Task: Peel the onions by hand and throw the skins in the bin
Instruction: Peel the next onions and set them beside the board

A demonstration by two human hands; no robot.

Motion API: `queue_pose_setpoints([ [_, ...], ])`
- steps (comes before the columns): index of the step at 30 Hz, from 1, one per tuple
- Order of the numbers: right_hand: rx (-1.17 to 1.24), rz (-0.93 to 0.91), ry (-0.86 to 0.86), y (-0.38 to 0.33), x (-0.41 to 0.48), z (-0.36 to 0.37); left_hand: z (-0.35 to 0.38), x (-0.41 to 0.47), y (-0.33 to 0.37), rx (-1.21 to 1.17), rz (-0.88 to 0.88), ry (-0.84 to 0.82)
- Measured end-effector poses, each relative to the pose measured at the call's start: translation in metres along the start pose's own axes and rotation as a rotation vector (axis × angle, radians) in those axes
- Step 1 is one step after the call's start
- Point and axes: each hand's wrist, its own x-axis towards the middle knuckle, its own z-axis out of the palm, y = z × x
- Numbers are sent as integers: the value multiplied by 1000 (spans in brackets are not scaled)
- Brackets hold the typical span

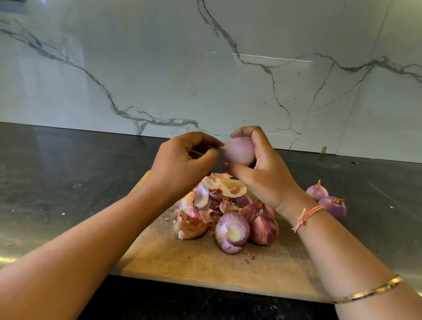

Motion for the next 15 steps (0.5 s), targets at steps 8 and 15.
queue_pose_setpoints([
  [8,-162,-127,-2,7,1,1,1,0,1,-19,39,31],
  [15,-130,-85,-32,4,0,5,5,-1,-1,-30,51,58],
])
